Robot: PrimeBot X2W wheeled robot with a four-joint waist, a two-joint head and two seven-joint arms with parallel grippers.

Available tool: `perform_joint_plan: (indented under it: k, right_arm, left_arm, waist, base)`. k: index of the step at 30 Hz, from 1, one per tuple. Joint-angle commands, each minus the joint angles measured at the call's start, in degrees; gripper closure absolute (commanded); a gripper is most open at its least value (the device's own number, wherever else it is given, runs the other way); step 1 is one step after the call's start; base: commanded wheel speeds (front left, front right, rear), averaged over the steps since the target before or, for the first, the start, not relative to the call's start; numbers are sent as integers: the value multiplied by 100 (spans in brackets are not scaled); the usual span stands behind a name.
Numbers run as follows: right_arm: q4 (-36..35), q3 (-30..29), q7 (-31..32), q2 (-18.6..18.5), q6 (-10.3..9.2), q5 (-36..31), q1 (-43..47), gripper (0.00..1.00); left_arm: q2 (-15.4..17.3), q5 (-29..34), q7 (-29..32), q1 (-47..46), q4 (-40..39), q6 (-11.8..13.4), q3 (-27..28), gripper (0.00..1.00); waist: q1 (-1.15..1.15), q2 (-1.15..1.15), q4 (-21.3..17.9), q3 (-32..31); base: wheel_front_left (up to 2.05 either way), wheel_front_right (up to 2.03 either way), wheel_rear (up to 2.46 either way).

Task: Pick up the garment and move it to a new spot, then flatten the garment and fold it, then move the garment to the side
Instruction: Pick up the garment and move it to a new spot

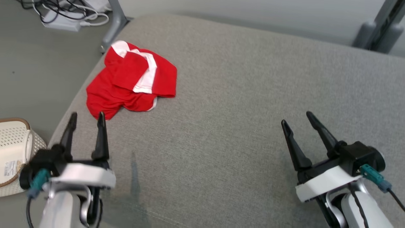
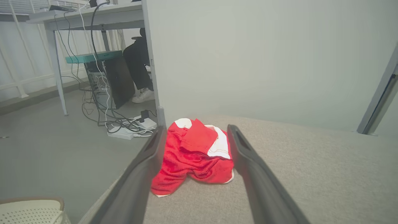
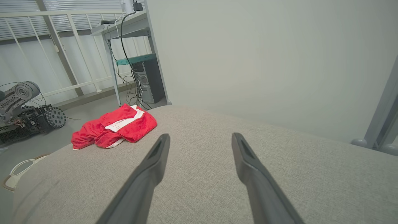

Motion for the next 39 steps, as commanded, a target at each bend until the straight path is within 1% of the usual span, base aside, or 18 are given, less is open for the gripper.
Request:
perform_joint_plan:
  k: [1,4,6,12,17,19,24,27,30,31,32,33,34,39]
  right_arm:
    - [-113,-18,73,-56,-4,-52,-110,0]
    - [-413,23,263,-131,-4,-175,-283,0]
    - [-603,40,374,-180,-4,-243,-402,0]
    - [-1046,164,608,-241,-4,-376,-616,0]
    - [-1251,195,698,-243,-4,-452,-723,0]
    - [-1291,180,720,-228,-4,-460,-755,0]
    - [-1327,175,717,-182,-4,-495,-781,0]
    - [-1305,163,675,-168,-4,-499,-763,0]
    - [-1282,165,628,-147,-4,-513,-789,0]
    - [-1266,166,633,-141,-4,-517,-809,0]
    - [-1259,171,627,-136,-4,-519,-813,0]
    - [-1246,176,615,-132,-4,-521,-816,0]
    - [-1238,181,587,-129,-4,-525,-823,0]
    - [-1176,161,520,-102,-4,-485,-829,0]
  left_arm:
    - [104,53,-3,-250,101,-74,2,0]
    - [358,40,12,-882,582,-191,59,0]
    - [477,-59,134,-1349,903,-277,61,0]
    - [1022,-263,926,-2597,1977,-464,16,0]
    - [1377,-419,1696,-3389,2951,-524,-115,0]
    - [1547,-419,1858,-3640,3233,-549,-192,0]
    - [1770,-383,1886,-4065,3825,-559,-356,0]
    - [1814,-479,1885,-4236,4111,-569,-402,0]
    - [1837,-572,1982,-4359,4439,-564,-574,0]
    - [1815,-671,2052,-4400,4560,-565,-665,4]
    - [1828,-711,2050,-4418,4593,-566,-715,51]
    - [1850,-752,2003,-4421,4608,-565,-765,78]
    - [1866,-789,1945,-4413,4616,-566,-811,100]
    - [1927,-959,1697,-4436,4613,-566,-963,100]
  waist:
    - [0,0,-206,455]
    - [0,0,-363,811]
    - [0,0,-450,1037]
    - [0,0,-699,1497]
    - [0,0,-933,1742]
    - [0,0,-1021,1814]
    - [0,0,-1178,1960]
    - [0,0,-1227,2004]
    - [0,0,-1265,2049]
    - [0,0,-1273,2057]
    - [0,0,-1277,2058]
    - [0,0,-1282,2056]
    - [0,0,-1284,2048]
    - [0,0,-1274,1940]
  base:
    - [0,0,0]
    - [0,0,0]
    - [0,0,0]
    - [0,0,0]
    - [0,0,0]
    - [0,0,0]
    - [0,0,0]
    - [0,0,0]
    - [0,0,0]
    - [0,0,0]
    - [0,0,0]
    - [0,0,0]
    - [0,0,0]
    - [0,0,0]
